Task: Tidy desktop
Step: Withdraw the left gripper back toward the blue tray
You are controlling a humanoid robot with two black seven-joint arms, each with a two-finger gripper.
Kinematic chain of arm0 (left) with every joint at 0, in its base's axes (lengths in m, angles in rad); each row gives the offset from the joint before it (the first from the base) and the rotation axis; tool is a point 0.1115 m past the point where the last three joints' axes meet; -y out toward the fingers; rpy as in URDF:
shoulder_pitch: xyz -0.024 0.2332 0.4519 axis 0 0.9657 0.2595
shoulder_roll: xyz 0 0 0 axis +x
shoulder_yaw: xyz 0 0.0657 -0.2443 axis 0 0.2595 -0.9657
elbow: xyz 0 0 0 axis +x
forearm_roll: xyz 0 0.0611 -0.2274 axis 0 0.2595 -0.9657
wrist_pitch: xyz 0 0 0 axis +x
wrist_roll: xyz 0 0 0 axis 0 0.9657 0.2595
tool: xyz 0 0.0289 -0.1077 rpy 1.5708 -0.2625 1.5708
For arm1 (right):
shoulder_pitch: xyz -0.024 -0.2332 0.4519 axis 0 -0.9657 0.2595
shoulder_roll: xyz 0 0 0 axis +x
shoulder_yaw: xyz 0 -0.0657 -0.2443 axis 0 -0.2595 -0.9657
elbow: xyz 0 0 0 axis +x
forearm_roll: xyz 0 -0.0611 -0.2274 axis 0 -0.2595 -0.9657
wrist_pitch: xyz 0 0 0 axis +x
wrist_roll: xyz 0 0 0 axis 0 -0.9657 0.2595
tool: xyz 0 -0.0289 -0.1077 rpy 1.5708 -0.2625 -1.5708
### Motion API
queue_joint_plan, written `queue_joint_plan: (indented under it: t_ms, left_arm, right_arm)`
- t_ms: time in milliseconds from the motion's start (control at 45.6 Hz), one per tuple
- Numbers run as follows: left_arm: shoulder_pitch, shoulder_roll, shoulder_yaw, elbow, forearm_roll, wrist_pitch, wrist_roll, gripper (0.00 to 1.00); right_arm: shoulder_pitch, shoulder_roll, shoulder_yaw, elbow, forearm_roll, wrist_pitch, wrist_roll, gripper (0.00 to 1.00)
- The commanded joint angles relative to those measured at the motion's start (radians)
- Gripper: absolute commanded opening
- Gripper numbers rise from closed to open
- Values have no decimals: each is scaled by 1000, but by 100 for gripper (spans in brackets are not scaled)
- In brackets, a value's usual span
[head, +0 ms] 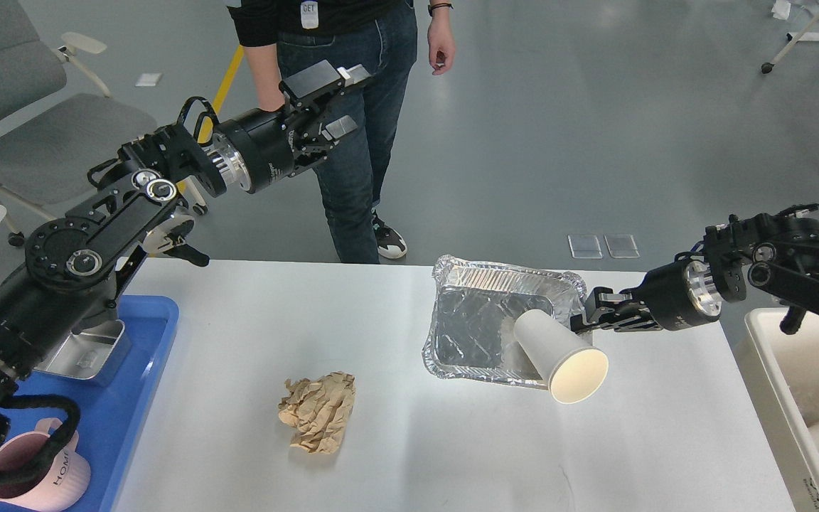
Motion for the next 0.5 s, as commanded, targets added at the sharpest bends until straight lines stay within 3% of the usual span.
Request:
queue_joint_plan:
  t_ms: [0, 66, 131, 197, 307, 351, 482]
  left_arm:
    - [93, 2, -19, -10, 0, 79, -208, 97]
    - [162, -9, -64, -13, -5, 79, -265, 97]
    - [208, -18, -91, -15, -6, 70, -251, 97]
    - [240, -14, -94, -44, -8, 42, -199, 97]
    - [334, 44, -104, -143, -3, -15, -35, 97]
    - [363, 86, -93, -185, 4, -27, 6, 97]
    - [469, 259, -73, -327, 73, -42, 13, 97]
  right_arm:
    - [-1, -18, 0, 1, 4, 0, 2, 0]
    - [-1, -21, 0, 3, 7, -2, 0, 0]
    - [-1, -24, 0, 3, 9, 0, 0, 0]
    - [0, -25, 3, 4, 9, 0, 0, 0]
    - [0, -33, 3, 9, 9, 0, 0, 0]
    - [0, -39, 6, 12, 9, 0, 0, 0]
    - [2, -50, 11, 20, 9, 0, 0, 0]
